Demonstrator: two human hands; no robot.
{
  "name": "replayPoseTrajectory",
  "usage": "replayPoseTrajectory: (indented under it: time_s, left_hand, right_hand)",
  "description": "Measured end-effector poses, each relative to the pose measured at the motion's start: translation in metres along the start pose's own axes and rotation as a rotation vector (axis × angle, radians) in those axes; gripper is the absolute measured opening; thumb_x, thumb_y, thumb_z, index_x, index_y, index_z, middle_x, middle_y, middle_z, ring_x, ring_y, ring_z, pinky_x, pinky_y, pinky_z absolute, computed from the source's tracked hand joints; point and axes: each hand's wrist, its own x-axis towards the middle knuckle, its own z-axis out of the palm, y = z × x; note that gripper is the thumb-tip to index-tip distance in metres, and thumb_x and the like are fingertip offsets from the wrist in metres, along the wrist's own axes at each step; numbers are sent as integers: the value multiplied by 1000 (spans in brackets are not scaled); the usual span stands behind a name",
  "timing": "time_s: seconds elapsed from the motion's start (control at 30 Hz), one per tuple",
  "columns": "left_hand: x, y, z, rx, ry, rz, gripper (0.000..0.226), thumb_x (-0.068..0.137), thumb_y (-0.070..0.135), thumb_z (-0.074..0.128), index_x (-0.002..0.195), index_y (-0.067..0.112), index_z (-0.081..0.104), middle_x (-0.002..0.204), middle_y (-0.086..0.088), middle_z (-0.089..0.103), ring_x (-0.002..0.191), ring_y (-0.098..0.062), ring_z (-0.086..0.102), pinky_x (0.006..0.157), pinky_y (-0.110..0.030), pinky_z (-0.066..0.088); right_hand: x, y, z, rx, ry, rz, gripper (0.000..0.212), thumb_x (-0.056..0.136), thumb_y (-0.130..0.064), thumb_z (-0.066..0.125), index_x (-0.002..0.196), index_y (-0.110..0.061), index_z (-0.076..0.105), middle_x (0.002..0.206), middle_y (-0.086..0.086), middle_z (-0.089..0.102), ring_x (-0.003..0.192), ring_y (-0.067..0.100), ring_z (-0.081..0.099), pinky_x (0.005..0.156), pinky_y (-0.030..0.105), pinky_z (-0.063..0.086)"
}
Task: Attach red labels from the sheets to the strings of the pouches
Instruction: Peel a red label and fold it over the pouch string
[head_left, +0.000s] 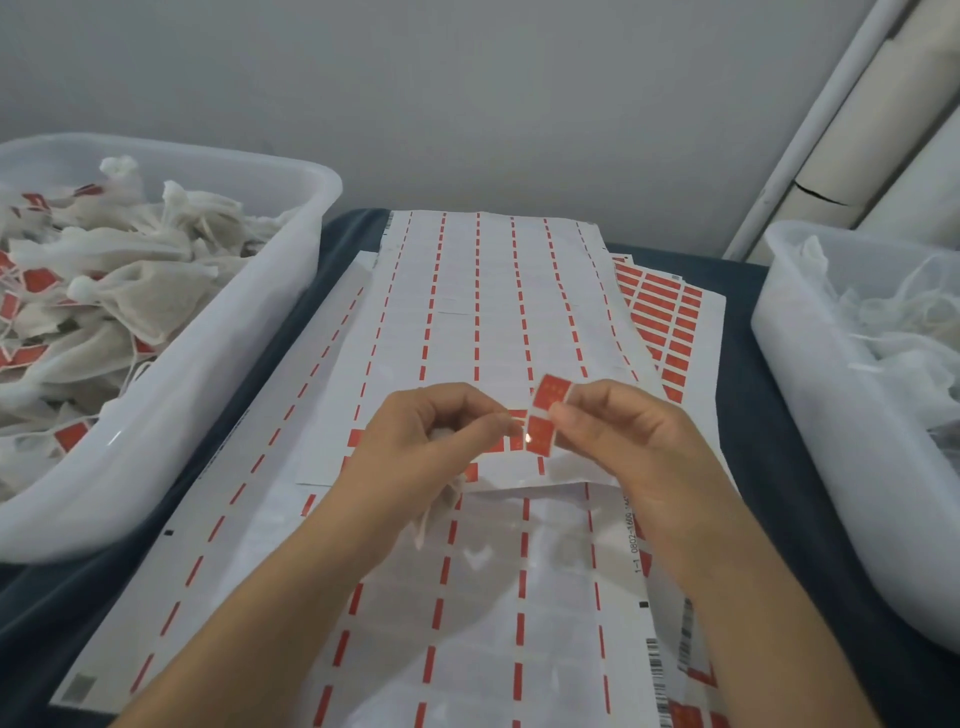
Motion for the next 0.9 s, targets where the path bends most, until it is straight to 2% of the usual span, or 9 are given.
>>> replayPoseTrajectory:
  time_s: [0.2,0.3,0.47,0.57,0.67,0.77,0.9]
  left_hand:
    - [-1,0,2,28,10,44,13,82,22,64,70,22,68,53,17,59,55,5,54,48,-5,40]
    - [0,-1,2,33,23,45,13,82,22,64,70,22,68,54,18,60,57,7,55,49,-4,40]
    - [-1,0,2,39,-3,38,13,82,23,64,70,22,69,53,18,59,56,7,54,50,-4,40]
    - [-1,-1,2,59,-3,35,12,81,25,64,71,25,69,61,15,64,62,5,57,50,-5,42]
    - [-1,-2,3,101,-1,54,12,79,31,64,68,31,68,68,18,66,71,7,59,52,-5,45]
    - [-3,0,2,123,-14,95,9,74,35,65,66,33,67,68,21,65,71,8,59,56,-2,43]
    - [-3,-1,2,134,-31,117,8,70,39,66,69,31,68,69,17,66,68,4,59,53,-5,44]
  right_hand:
    - [4,6,1,27,7,3,7,76,-25,66,82,-21,67,78,-19,71,75,3,68,56,4,46]
    - [3,5,1,29,0,-21,6,75,-24,66,80,-21,67,77,-17,71,74,4,69,56,4,46]
    - [4,4,1,10,21,-62,17,65,-33,63,79,-24,65,77,-15,71,72,4,69,56,4,46]
    - [2,3,1,-29,28,-88,16,65,-34,63,77,-25,65,79,-14,70,72,4,68,57,3,45]
    - [2,5,2,-93,28,-121,15,65,-36,63,77,-27,66,80,-13,70,73,6,68,60,3,46]
    - [3,6,3,-143,28,-143,14,66,-38,62,76,-30,65,79,-15,70,73,4,67,61,2,45]
    - [3,9,1,-191,36,-159,9,69,-38,63,74,-32,65,80,-17,69,75,2,66,62,1,44]
